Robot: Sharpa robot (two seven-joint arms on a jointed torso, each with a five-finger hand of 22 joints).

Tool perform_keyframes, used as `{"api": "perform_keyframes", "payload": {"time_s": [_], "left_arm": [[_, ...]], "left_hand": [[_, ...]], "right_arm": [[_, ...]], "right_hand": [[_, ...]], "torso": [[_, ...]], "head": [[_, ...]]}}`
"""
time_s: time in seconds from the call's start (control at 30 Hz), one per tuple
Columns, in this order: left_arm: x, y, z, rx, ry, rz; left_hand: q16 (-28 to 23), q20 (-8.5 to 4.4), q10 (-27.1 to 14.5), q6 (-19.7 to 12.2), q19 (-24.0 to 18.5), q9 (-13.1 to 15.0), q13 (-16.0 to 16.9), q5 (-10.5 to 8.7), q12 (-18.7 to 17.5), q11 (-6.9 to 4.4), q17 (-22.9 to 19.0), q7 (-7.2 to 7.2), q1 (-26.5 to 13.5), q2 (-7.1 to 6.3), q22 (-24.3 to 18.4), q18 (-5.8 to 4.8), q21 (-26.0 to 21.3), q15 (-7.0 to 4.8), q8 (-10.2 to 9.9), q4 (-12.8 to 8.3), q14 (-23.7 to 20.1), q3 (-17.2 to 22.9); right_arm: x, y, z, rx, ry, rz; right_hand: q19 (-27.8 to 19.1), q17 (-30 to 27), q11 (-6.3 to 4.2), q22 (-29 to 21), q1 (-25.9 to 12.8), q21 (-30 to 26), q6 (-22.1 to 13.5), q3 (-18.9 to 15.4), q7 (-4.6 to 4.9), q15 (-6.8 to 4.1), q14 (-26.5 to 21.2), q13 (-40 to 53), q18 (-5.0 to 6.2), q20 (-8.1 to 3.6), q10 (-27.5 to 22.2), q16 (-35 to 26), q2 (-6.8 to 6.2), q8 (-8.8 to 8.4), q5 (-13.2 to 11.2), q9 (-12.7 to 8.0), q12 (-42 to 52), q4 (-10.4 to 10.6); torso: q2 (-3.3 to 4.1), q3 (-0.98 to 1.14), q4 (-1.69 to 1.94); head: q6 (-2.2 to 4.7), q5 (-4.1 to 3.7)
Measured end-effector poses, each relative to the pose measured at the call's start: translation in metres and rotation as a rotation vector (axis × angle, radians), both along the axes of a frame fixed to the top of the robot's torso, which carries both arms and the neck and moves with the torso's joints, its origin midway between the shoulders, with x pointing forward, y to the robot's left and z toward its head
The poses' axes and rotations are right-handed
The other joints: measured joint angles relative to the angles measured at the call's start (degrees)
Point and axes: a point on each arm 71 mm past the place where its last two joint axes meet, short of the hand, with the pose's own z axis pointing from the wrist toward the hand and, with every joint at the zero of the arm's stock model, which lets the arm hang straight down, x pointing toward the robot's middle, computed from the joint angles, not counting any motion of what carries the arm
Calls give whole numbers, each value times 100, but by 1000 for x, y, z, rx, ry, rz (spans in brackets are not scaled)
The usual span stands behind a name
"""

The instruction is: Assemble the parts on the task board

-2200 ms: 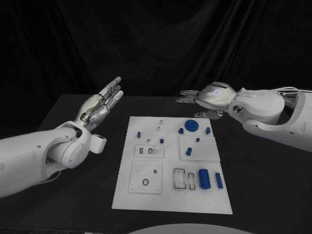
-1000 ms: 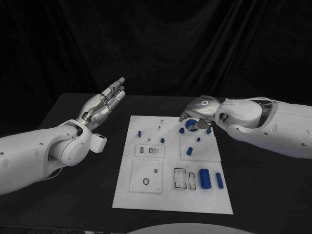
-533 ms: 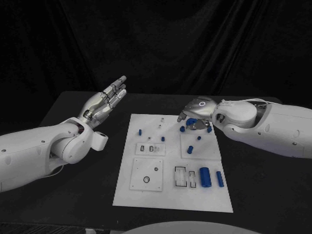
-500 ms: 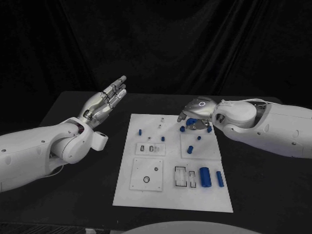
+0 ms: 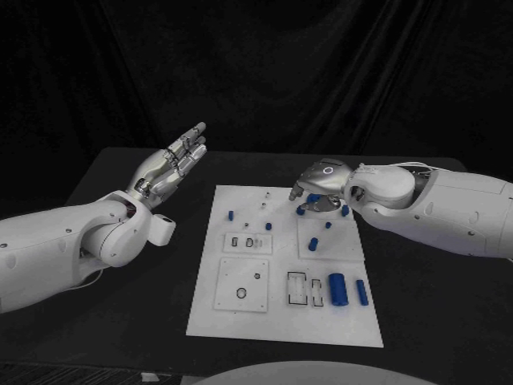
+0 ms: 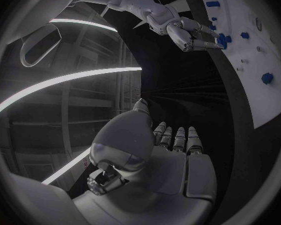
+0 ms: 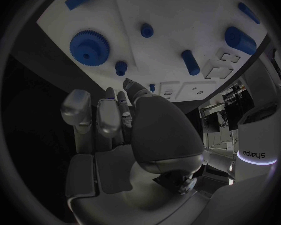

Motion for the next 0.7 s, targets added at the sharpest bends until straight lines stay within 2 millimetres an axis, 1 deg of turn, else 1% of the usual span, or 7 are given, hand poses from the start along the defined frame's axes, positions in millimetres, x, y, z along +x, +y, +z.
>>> {"api": "perform_keyframes", "payload": {"time_s": [0.03, 0.17, 0.3, 0.37, 0.43, 0.57, 0.7], "left_arm": [[0, 0, 0, 0, 0, -1], [0, -1, 0, -1, 1, -5], [1, -1, 0, -2, 2, -8], [1, -1, 0, -3, 3, -10], [1, -1, 0, -3, 4, -12], [1, 0, -1, -3, 4, -13], [1, 0, -1, -4, 5, -15]], "left_hand": [[0, -1, 10, 0, 0, 0, 0, 0, 0, 10, 0, 0, 0, 0, 0, 0, 0, 0, 0, 0, 0, 0], [0, 20, -6, 0, -21, 0, -1, 0, 0, 35, 0, 0, 0, 0, 0, 0, 0, 0, 0, 0, 0, 0], [0, 25, -6, 3, -15, 0, -2, 0, 0, 36, 0, 4, 0, 0, 0, 0, 0, 0, 0, 0, 0, 0], [0, 40, -6, 21, 0, 0, -2, 0, 0, 36, 0, 21, 0, 0, 1, 0, 0, 0, 0, 0, 0, 0], [0, 40, -6, 21, 0, 0, -2, 0, 0, 36, 1, 21, 0, 0, 1, 0, 0, 0, 0, 0, 0, 0], [0, 61, -5, 21, -21, 0, -2, -1, 0, 36, 1, 21, 0, 0, 1, -1, 0, 0, 0, 0, 0, 0], [0, 61, -5, 21, -21, 0, -2, -1, 0, 35, 2, 21, 0, 0, 1, -1, 0, 0, 0, 0, 0, 0]], "right_arm": [[0, 0, -1, 0, 1, 0], [2, 1, -4, -2, 6, -4], [2, 0, -7, -4, 11, -8], [2, 0, -9, -5, 14, -9], [2, -1, -10, -5, 15, -9], [1, -2, -10, -6, 18, -9], [1, -3, -11, -6, 19, -9]], "right_hand": [[0, 1, -21, 11, -33, 0, 32, 20, 13, 0, 0, 0, -1, 0, 21, 2, -33, 0, -60, 3, 0, 20], [-21, -10, 0, 41, -104, 5, 41, 55, 22, 0, 0, 0, 0, 21, 64, 2, -104, 0, -287, 5, 0, 69], [-21, -23, 8, 78, -182, 5, 40, -15, 22, 21, -21, 1, 1, 21, 109, 2, -178, 0, -504, -8, 0, 165], [-21, -30, -12, 93, -225, 5, 40, -42, 22, 21, -21, 1, 0, 21, 136, 2, -176, 0, -582, -8, 0, 197], [-41, -28, 1, 110, -244, 5, 40, -68, 21, 21, -21, 7, 0, 41, 163, 2, -162, 0, -625, -8, 16, 223], [-41, -16, -10, 135, -309, 5, 39, -113, 21, 21, -21, 19, 0, 41, 234, 2, -199, 0, -725, -8, 22, 269], [-41, -17, -10, 135, -309, 5, 16, -113, -3, 21, -21, 19, 1, 41, 234, 2, -199, 0, -705, -15, 22, 269]], "torso": [[-1, -1, -2], [-7, -7, -4], [-10, -8, -2], [-10, -9, -1], [-12, -10, 2], [-15, -14, 2], [-16, -14, 0]], "head": [[-3, 4], [-16, 13], [-32, 7], [-41, 8], [-52, 14], [-70, 21], [-74, 26]]}}
